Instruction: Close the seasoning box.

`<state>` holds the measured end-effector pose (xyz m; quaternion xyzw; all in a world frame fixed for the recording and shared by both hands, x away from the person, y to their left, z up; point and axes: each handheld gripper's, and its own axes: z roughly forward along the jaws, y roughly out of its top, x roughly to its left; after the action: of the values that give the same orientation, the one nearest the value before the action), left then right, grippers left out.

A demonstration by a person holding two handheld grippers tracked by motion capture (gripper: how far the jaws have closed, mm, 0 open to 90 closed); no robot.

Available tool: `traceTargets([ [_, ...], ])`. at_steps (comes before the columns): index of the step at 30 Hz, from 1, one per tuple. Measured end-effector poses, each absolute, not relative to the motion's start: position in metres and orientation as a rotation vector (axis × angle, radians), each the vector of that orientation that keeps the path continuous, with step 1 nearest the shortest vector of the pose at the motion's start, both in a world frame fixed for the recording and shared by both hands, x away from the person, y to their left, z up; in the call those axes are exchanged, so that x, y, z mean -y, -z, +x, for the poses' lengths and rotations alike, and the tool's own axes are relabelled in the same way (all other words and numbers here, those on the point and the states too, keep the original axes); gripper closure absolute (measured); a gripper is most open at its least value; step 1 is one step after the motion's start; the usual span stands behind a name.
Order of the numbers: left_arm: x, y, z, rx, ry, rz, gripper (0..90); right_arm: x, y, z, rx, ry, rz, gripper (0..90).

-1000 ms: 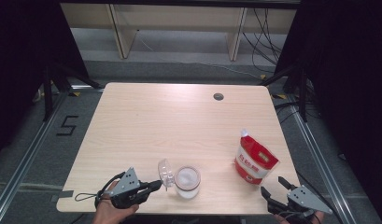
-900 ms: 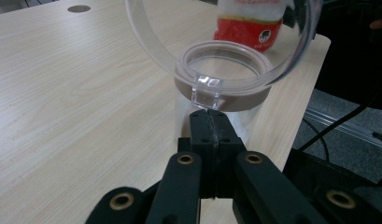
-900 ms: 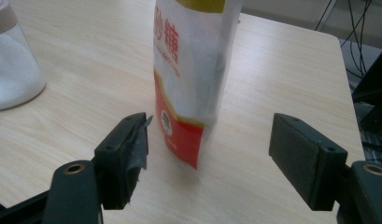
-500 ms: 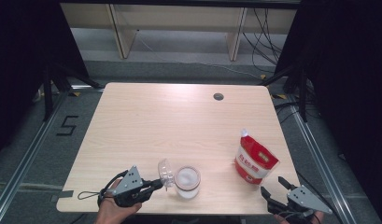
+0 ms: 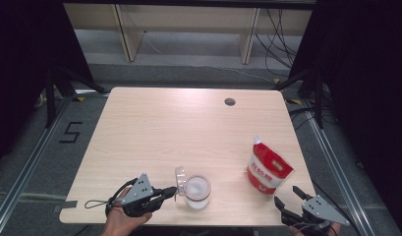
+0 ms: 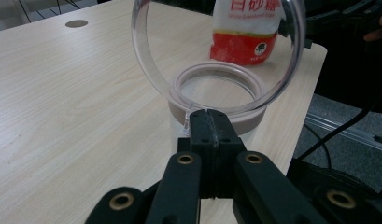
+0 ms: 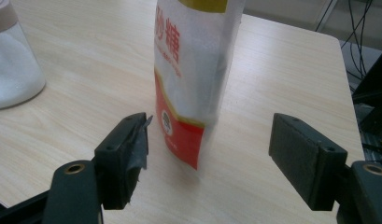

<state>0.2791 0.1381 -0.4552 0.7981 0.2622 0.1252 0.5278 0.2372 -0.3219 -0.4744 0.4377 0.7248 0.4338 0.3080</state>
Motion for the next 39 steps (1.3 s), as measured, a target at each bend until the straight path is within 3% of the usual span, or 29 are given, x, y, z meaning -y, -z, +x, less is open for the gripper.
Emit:
traceTargets([
  [14,-0.133,0.458,0.279,-0.616,-0.291,1.92,88.9,0.322,0.474,0.238,-1.917,-1.144,1.14,29.5],
  [21,-0.138,0.458,0.277,-0.626,-0.28,1.912,83.4,0.322,0.474,0.238,-1.918,-1.142,1.136,29.5],
  [26,-0.148,0.459,0.277,-0.641,-0.271,1.889,74.5,0.322,0.474,0.238,-1.917,-1.146,1.138,29.5],
  [28,-0.151,0.459,0.275,-0.658,-0.264,1.904,65.5,0.322,0.474,0.238,-1.919,-1.142,1.136,29.4],
  [39,-0.162,0.465,0.273,-0.719,-0.275,1.919,33.6,0.322,0.474,0.238,-1.919,-1.142,1.132,29.4],
])
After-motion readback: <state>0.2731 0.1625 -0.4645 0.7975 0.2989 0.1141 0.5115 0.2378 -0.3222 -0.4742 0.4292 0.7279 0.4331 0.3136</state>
